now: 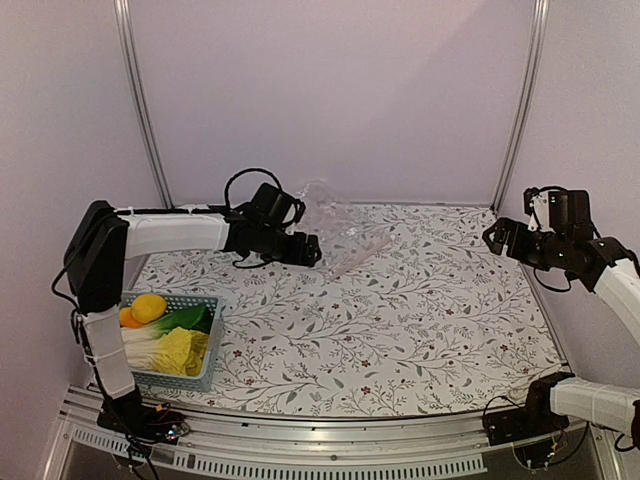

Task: Place the food in the zip-top bag and seal the zipper
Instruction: Pick up the zipper food storage bag at the corner of the board.

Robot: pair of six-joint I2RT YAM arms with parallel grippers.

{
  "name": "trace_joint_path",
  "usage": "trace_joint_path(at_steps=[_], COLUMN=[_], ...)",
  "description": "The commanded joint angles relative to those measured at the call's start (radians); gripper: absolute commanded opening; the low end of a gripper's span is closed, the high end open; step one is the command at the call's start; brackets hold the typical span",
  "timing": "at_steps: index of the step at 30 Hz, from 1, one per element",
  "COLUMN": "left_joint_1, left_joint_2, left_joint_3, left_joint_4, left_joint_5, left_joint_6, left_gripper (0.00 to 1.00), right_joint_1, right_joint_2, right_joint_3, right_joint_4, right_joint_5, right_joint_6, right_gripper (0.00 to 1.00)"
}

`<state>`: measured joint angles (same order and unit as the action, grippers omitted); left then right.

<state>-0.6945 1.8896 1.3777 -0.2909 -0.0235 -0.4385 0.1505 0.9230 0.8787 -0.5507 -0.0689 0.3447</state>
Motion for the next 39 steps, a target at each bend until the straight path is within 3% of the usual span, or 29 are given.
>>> trace_joint_path(at_steps=[1, 4, 21, 39], left_joint_1=[-0.04, -0.051, -0.088, -0.126], left_joint_2=[0.107, 0.159, 0.369, 0.458], left_joint_3=[0.069, 0.089, 0.258, 0.34], left_joint_4=[0.035, 0.035, -0.024, 0.013], left_joint_5=[0.041, 0.037, -0.05, -0.181], left_joint_6=[-0.001, 0.004, 0.158, 0.261], left_gripper=[0.82, 0.75, 0.58, 0.53], right_joint_1=[0.007, 0.006, 0.007, 0.009], right_joint_2=[-0.007, -0.006, -0.015, -0.016], right_joint_3=[-0.021, -0.021, -0.036, -0.04], right_joint_4=[0.002, 0.001, 0.004, -0.028], right_joint_5=[-0.022, -0.029, -0.062, -0.1], right_joint_6=[0.005, 0.004, 0.015, 0.006], right_gripper=[0.99, 0.99, 0.99, 0.99])
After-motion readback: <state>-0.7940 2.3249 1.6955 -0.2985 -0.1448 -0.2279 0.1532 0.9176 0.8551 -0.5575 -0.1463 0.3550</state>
